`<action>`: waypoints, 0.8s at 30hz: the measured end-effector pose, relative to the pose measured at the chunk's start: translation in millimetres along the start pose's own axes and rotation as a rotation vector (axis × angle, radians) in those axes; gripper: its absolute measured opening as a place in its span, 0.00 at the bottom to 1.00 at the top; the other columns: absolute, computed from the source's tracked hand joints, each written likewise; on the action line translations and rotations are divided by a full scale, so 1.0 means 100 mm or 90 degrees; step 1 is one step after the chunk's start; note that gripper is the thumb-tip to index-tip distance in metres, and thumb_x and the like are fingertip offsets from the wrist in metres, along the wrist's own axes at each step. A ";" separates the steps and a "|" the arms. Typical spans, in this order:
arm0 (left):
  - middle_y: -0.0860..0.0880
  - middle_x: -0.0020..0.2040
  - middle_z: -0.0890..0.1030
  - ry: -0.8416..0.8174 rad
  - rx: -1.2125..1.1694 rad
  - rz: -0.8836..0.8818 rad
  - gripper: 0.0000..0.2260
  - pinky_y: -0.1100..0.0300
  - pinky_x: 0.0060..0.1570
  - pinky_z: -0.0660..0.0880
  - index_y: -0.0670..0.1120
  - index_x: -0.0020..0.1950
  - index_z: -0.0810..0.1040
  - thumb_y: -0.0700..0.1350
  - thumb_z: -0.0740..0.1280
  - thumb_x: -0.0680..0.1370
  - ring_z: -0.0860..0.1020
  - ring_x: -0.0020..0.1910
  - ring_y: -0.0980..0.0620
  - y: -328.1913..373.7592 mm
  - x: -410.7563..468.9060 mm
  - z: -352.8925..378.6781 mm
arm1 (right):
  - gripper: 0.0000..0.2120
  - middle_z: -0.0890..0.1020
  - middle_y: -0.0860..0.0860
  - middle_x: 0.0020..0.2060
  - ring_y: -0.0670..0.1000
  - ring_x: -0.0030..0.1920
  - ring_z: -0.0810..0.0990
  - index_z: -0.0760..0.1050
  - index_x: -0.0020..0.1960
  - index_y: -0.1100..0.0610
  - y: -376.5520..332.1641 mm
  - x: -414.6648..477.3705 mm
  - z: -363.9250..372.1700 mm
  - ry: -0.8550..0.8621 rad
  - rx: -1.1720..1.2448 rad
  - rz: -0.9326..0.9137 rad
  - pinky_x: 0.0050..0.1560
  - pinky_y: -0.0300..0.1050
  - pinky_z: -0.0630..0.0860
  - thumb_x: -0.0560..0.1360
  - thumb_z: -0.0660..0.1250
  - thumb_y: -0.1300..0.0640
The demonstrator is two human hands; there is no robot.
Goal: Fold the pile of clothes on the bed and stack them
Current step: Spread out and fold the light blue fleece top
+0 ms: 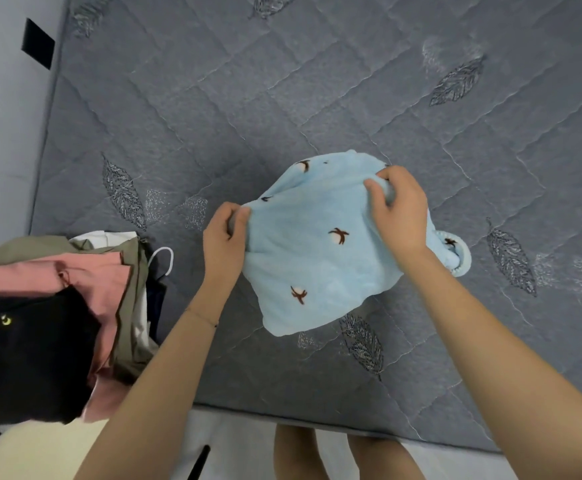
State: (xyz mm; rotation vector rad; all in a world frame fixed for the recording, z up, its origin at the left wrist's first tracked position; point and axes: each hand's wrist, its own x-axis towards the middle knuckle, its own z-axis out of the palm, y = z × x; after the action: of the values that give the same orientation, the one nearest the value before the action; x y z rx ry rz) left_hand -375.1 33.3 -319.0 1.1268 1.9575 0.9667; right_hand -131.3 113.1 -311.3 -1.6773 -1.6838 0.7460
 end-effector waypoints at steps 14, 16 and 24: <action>0.46 0.64 0.71 0.021 -0.051 -0.282 0.28 0.60 0.59 0.69 0.43 0.72 0.61 0.54 0.68 0.78 0.72 0.62 0.49 -0.42 0.03 0.39 | 0.55 0.52 0.49 0.78 0.52 0.78 0.48 0.42 0.79 0.43 0.64 0.32 0.12 -0.240 -0.182 0.283 0.75 0.62 0.42 0.63 0.68 0.26; 0.49 0.65 0.70 0.020 -0.105 -0.344 0.33 0.61 0.59 0.69 0.46 0.73 0.59 0.57 0.69 0.76 0.72 0.63 0.51 -0.45 -0.05 0.35 | 0.57 0.48 0.46 0.79 0.50 0.78 0.44 0.39 0.78 0.41 0.78 0.35 -0.06 -0.307 -0.126 0.330 0.76 0.62 0.41 0.62 0.70 0.27; 0.55 0.71 0.71 -0.169 -0.390 -0.547 0.43 0.52 0.64 0.72 0.57 0.77 0.59 0.71 0.64 0.66 0.72 0.67 0.52 -0.52 -0.65 0.36 | 0.53 0.60 0.40 0.75 0.48 0.71 0.64 0.46 0.78 0.41 0.91 0.19 -0.29 -0.417 0.119 0.452 0.68 0.51 0.69 0.65 0.75 0.36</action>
State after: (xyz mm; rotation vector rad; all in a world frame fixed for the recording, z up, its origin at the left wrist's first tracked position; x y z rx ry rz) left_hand -340.6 -33.8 -368.9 0.0261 1.5123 0.7793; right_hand -51.0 133.3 -362.5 -2.0302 -1.2913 1.8899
